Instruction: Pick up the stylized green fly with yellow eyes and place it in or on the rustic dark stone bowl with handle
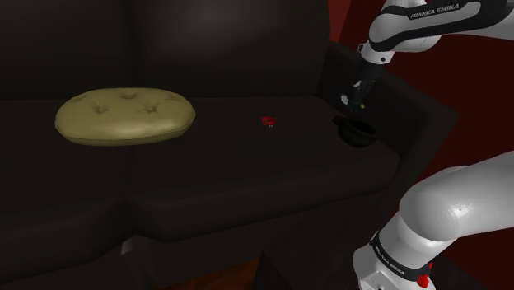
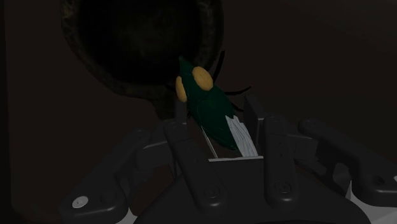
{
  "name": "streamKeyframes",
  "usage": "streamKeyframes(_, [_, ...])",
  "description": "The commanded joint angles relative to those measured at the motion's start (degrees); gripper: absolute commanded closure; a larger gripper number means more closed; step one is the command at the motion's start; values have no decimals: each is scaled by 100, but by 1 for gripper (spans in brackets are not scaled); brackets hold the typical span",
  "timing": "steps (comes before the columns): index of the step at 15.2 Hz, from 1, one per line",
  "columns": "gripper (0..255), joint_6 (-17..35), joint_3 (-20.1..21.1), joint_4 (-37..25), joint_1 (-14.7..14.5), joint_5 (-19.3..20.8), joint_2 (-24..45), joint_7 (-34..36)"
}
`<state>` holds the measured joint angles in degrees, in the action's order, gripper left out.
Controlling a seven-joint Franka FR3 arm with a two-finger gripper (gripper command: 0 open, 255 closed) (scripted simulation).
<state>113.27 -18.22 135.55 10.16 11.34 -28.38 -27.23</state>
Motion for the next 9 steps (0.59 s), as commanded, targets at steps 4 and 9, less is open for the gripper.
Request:
streamKeyframes(4, [255,96,-680,-326,229,118,318,-861])
streamKeyframes(9, [255,497,-748,-9,239,145,403,-856])
